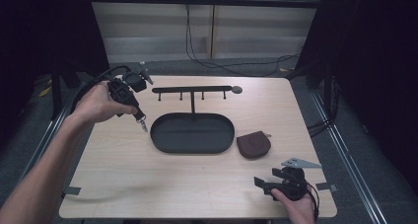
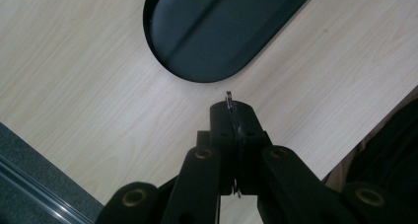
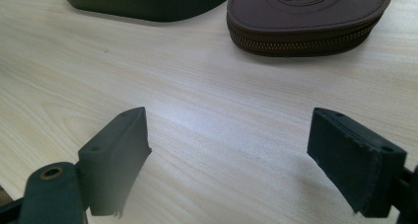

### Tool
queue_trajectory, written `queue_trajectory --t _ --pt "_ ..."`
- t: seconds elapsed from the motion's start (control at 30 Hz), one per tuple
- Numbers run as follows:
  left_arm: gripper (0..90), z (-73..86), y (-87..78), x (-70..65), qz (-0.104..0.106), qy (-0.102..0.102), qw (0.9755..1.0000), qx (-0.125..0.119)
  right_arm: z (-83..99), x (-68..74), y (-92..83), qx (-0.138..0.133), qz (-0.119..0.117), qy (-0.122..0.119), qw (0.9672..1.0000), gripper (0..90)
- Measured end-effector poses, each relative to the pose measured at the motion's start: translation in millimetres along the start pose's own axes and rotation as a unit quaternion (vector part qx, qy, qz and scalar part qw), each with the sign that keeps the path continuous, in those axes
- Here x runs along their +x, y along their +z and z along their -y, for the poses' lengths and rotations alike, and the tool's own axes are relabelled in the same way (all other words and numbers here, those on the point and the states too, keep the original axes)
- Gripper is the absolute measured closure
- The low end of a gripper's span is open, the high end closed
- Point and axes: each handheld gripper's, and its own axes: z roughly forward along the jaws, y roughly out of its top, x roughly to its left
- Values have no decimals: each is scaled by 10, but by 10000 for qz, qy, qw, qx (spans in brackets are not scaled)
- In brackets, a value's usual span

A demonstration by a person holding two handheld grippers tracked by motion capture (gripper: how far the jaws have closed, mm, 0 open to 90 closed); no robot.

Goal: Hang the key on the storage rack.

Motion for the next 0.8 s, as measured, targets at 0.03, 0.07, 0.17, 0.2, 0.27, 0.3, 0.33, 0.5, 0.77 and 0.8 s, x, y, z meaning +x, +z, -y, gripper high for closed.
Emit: queue_trajectory --t 0.03,0.07,0.17,0.2,0.27,0.3,0.33,0.5,0.77,0.8 --pt "892 -21 4 2 -4 4 10000 12 0 1 -1 -1 -1 -1 10000 154" --pt "892 -43 4 7 11 2 10000 10 0 0 -3 -1 -3 -2 10000 154" --pt "892 -109 3 23 62 -56 10000 -4 0 -1 -2 0 -9 3 10000 153" --pt "892 -135 3 31 58 -94 9999 5 0 0 -1 1 -8 2 10000 153" --pt "892 -194 -11 41 80 -87 9999 16 -1 0 0 -1 -4 2 10000 153" --pt "892 -212 -15 41 81 -122 9999 -13 -2 0 -1 -4 -7 1 10000 153" --pt "892 -236 -19 41 80 -151 9999 -22 -1 1 -3 -8 -7 -3 10000 153" --pt "892 -340 -9 56 39 -96 9999 6 -1 3 -5 -13 -23 -9 10000 153" --pt "892 -473 76 174 83 -186 9997 113 -10 13 2 2 -37 -53 10000 153" --pt "892 -491 79 186 128 -171 9997 89 -10 12 2 2 -36 -47 10000 153"
